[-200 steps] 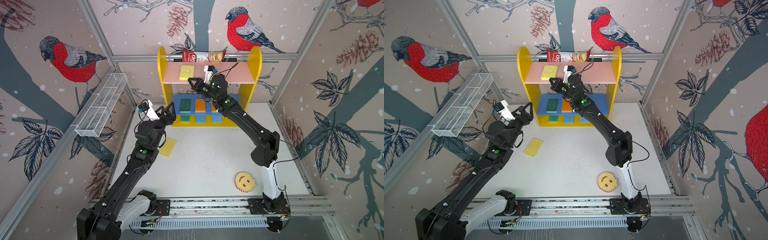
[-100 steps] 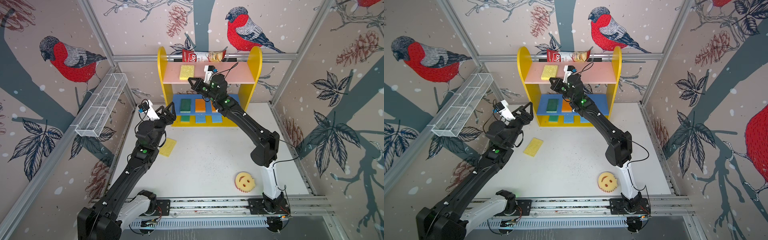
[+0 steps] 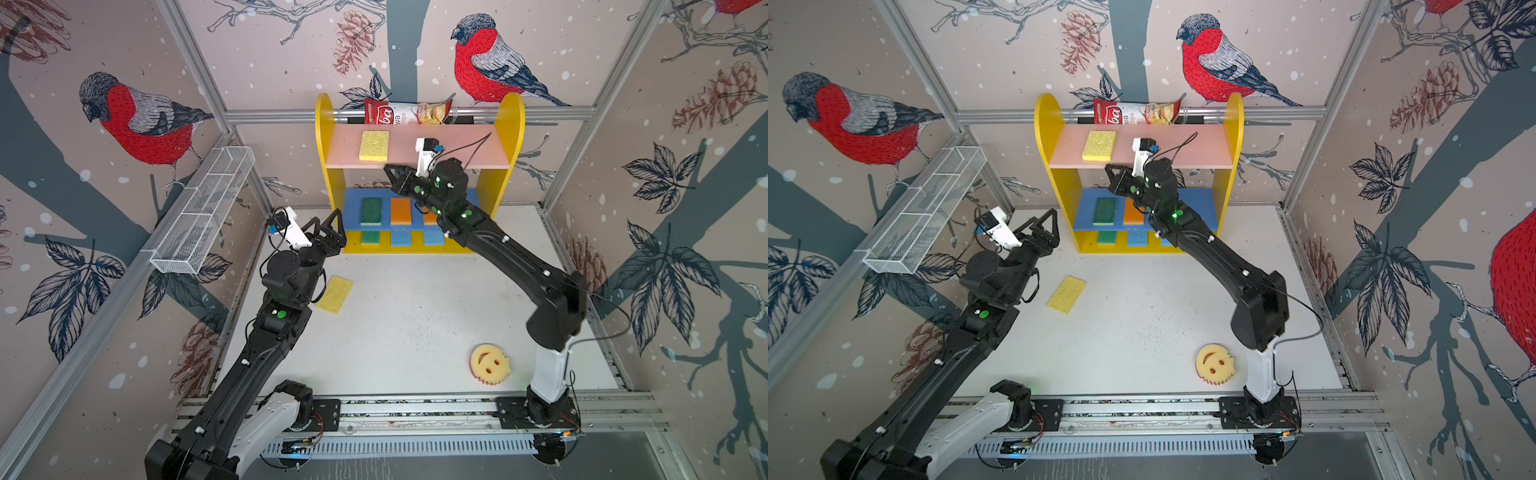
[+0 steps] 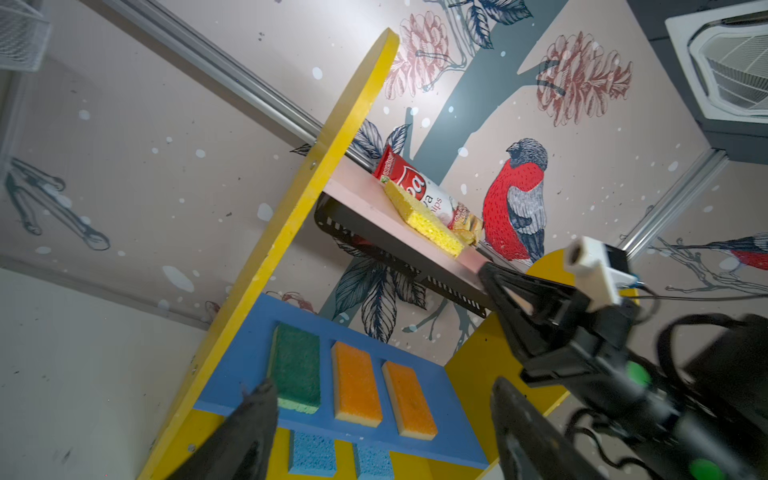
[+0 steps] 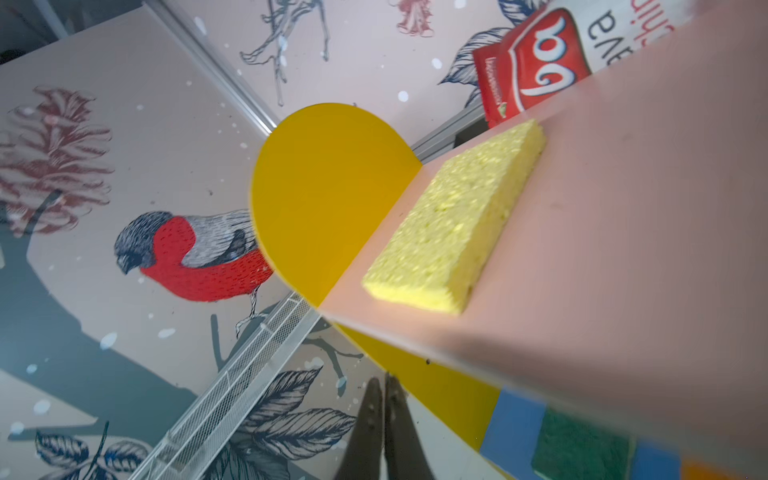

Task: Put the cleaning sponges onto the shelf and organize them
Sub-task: 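Open the right gripper and withdraw it toward the table while the left lowers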

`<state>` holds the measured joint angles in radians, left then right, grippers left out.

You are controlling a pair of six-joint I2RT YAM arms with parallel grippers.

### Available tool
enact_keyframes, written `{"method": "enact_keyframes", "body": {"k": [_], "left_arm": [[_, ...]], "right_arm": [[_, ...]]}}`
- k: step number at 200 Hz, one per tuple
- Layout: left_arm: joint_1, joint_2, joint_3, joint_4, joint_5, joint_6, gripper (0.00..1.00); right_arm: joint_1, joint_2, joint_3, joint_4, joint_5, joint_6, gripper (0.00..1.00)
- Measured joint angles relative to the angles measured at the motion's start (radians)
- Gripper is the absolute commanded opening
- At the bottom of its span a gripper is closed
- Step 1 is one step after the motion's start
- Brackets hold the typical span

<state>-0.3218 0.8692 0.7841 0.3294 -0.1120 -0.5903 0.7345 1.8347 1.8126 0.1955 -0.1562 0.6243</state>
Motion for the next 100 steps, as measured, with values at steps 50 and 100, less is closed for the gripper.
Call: {"method": "enact_keyframes", "body": {"k": [50, 100], "left_arm": [[0.002, -0.063, -0.048, -0.179, -0.075, 0.019, 0.96], [0.006, 0.057, -0.088, -0.359, -0.107, -0.013, 0.98]], "right_arm": [[0.057, -0.374, -0.412, 0.143, 0.244, -0.172, 0.36], [0.038, -0.497, -0.647, 0.007, 0.417, -0.207, 0.62]]}}
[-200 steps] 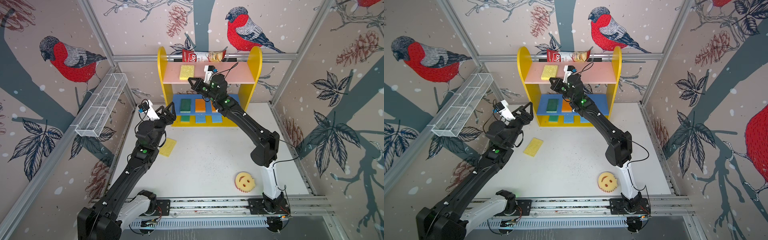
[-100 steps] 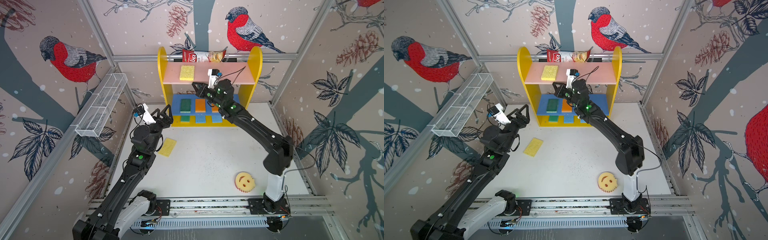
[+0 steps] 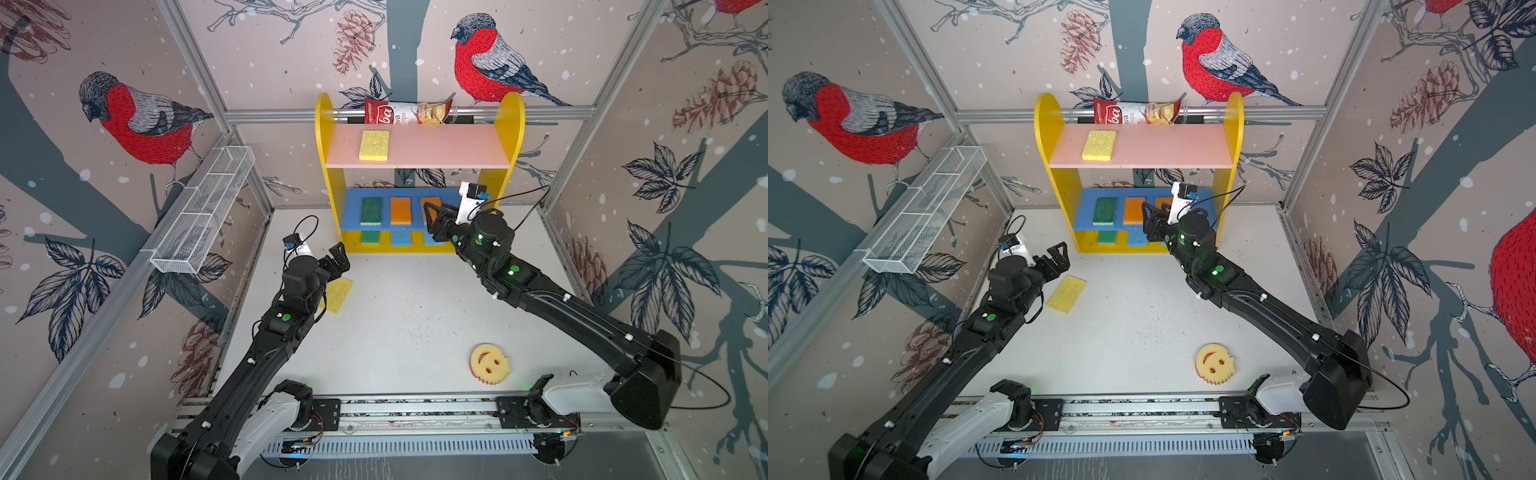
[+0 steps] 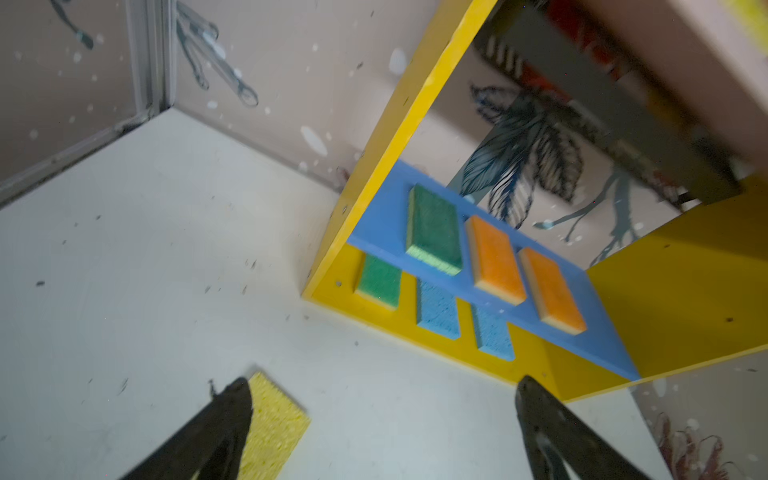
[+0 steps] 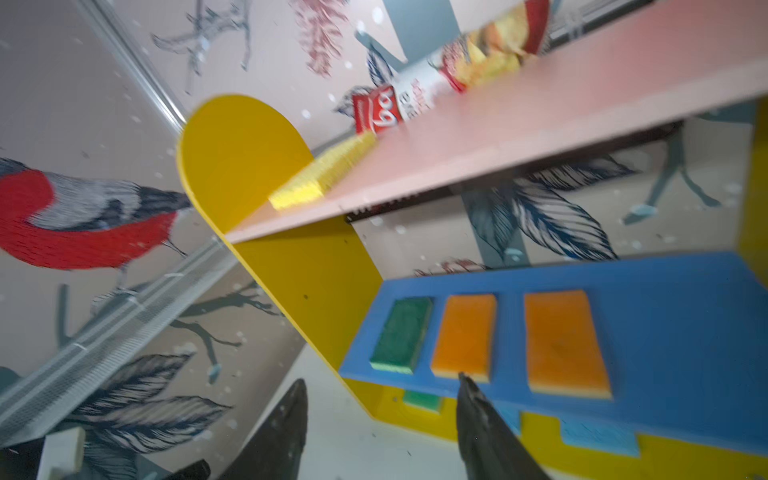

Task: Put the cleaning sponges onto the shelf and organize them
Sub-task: 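Open the right gripper and withdraw it toward the table while the left lowers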

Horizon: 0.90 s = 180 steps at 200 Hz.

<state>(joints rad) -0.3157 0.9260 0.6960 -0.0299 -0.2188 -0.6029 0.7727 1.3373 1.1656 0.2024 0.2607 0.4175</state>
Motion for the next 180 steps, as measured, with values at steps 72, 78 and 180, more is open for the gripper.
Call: {"method": "enact_keyframes", "body": {"k": [72, 78, 180], "left_arm": [[0.106, 0.270, -0.053, -0.035, 0.032, -0.062, 0.97], [0.109, 0.299, -0.052, -0.039, 0.032, -0.074, 0.97], [0.200, 0.629, -0.003, -0.001, 0.092, -0.086, 0.93]], "right_arm": [[-0.082, 0.060, 0.023, -0.053, -0.028, -0.028, 0.63], [-0.092, 0.072, 0.025, -0.054, -0.040, -0.027, 0.63], [-0.185, 0.246, 0.115, -0.107, -0.167, 0.031, 0.61]]}}
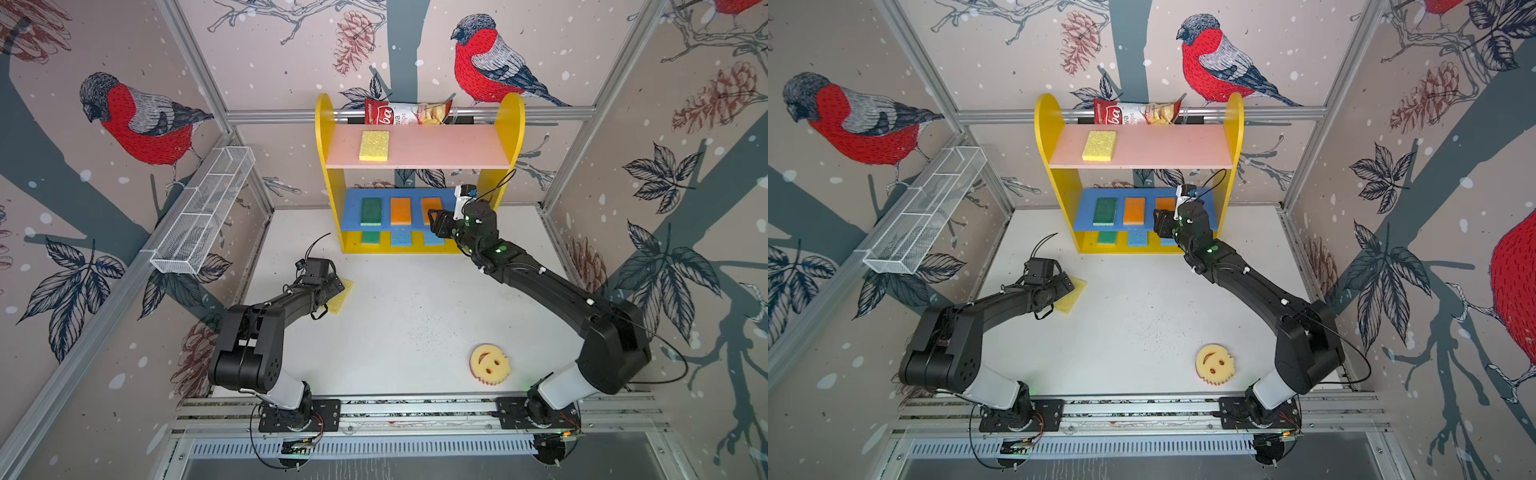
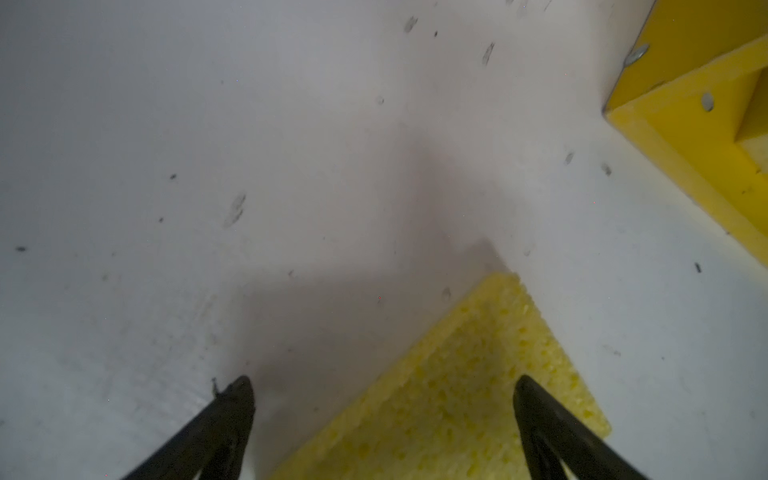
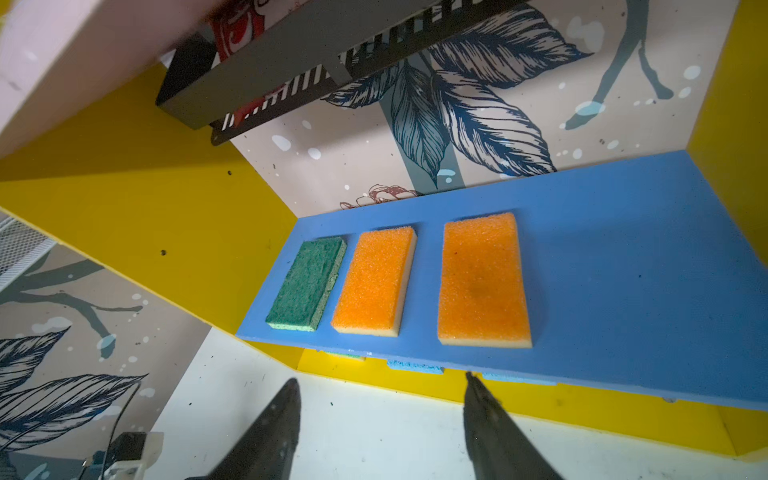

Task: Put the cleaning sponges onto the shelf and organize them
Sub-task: 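Open the right gripper and withdraw it toward the table while the left lowers, then grasp the pale-yellow sponge on the table with the left gripper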

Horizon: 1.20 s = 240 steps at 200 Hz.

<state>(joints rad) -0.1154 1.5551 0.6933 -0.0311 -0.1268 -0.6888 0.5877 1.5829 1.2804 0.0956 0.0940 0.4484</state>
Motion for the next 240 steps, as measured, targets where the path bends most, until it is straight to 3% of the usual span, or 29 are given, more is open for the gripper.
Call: {"method": "enact_keyframes", "body": {"k": [48, 66, 103, 128, 166, 240], "left_arm": [[0.001, 0.017, -0.052, 0.158, 0.060, -0.023, 0.77], [-0.004, 0.030, -0.045, 0.180, 0.104, -0.036, 0.66], [-0.021, 0.045, -0.025, 0.136, 0.190, -0.047, 0.23], [-0.026, 0.048, -0.010, 0.084, 0.229, -0.047, 0.08], [-0.064, -0.015, -0.019, -0.003, 0.235, -0.064, 0.00], [-0.224, -0.257, -0.005, -0.033, 0.182, -0.207, 0.00]], "right_arm": [[-0.012, 0.111, 0.096, -0.043, -0.050, 0.039, 0.59], [-0.013, 0.134, 0.116, -0.056, -0.056, 0.054, 0.59], [-0.026, 0.141, 0.095, -0.058, -0.068, 0.099, 0.50], [-0.025, 0.101, 0.024, -0.051, -0.076, 0.134, 0.49], [0.016, -0.009, -0.063, -0.097, -0.092, 0.155, 0.53], [0.030, -0.191, -0.183, -0.125, -0.122, 0.074, 0.55]]}}
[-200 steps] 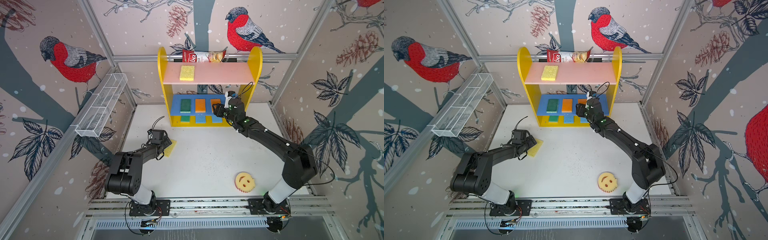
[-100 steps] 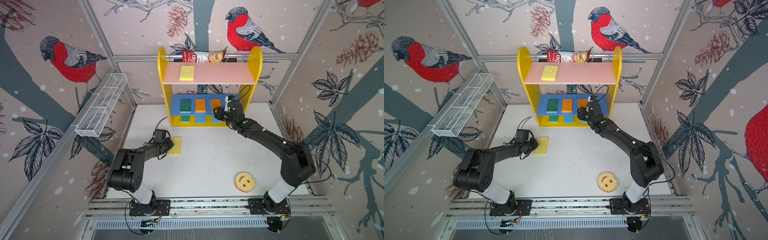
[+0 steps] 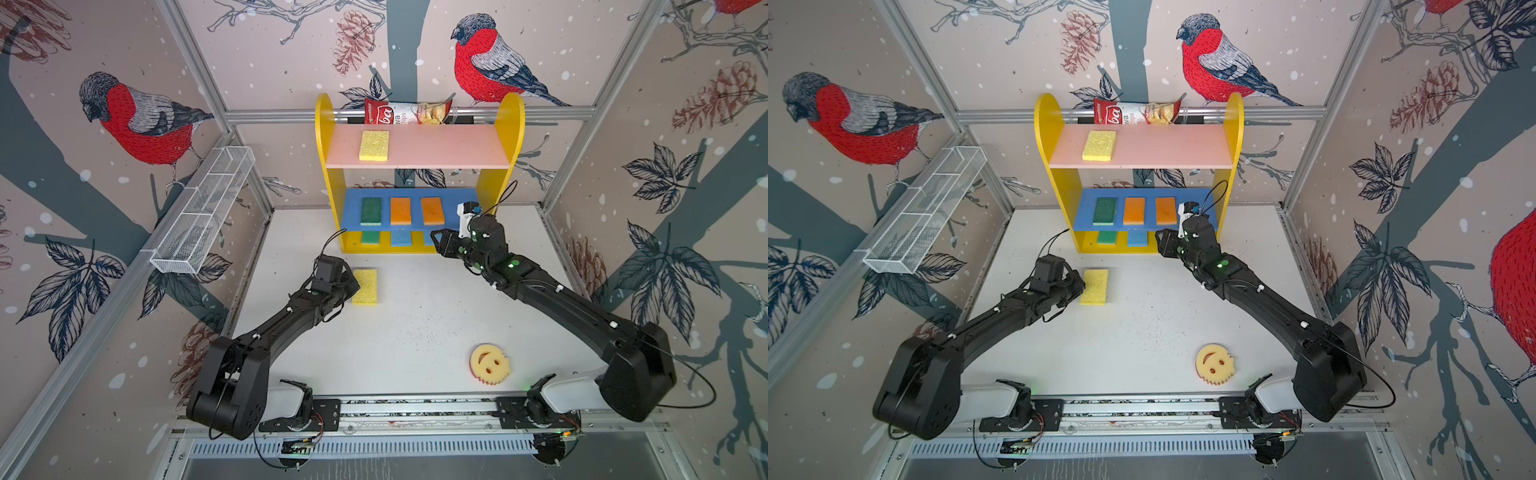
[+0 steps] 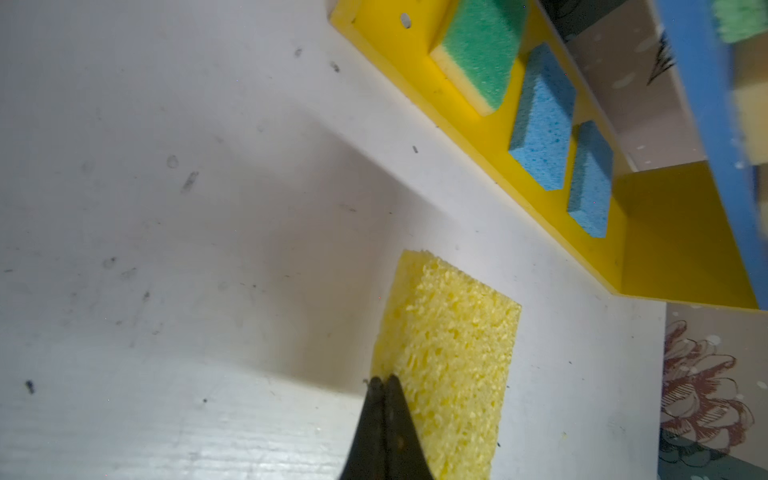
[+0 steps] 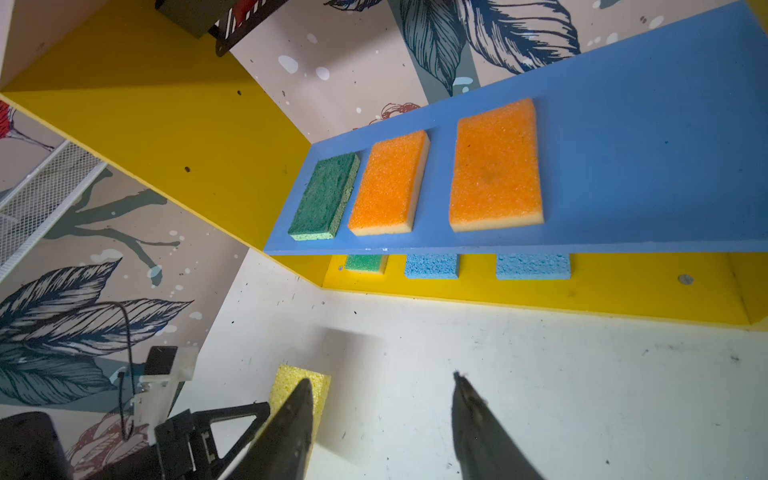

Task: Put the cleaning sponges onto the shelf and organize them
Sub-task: 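Grasp the pale-yellow sponge on the table with the left gripper, then lift the sponge toward the shelf while the right gripper closes on it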

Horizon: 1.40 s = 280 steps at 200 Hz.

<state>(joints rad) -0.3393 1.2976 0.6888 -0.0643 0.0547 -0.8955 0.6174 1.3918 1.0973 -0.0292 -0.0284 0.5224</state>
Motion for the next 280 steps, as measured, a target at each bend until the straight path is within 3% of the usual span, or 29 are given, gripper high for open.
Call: {"method": "enact_keyframes", "body": {"k": [51, 82, 171, 236, 280], "left_arm": [[-0.133, -0.075, 0.021, 0.044, -0.112, -0.128, 0.00], [-0.179, -0.065, 0.150, 0.056, -0.138, -0.116, 0.00], [-0.181, -0.027, 0.470, 0.083, -0.187, 0.085, 0.00], [-0.153, 0.019, 0.539, 0.114, -0.115, 0.109, 0.00], [-0.144, 0.034, 0.566, 0.154, -0.076, 0.109, 0.00]], "right_arm": [[0.008, 0.030, 0.020, 0.002, -0.145, -0.023, 0.63], [0.066, 0.001, 0.021, 0.004, -0.168, -0.051, 0.67], [0.136, 0.002, 0.055, 0.095, -0.269, -0.015, 0.71], [0.083, 0.058, 0.106, 0.220, -0.328, 0.061, 0.71], [0.039, 0.120, 0.146, 0.293, -0.373, 0.137, 0.66]]}}
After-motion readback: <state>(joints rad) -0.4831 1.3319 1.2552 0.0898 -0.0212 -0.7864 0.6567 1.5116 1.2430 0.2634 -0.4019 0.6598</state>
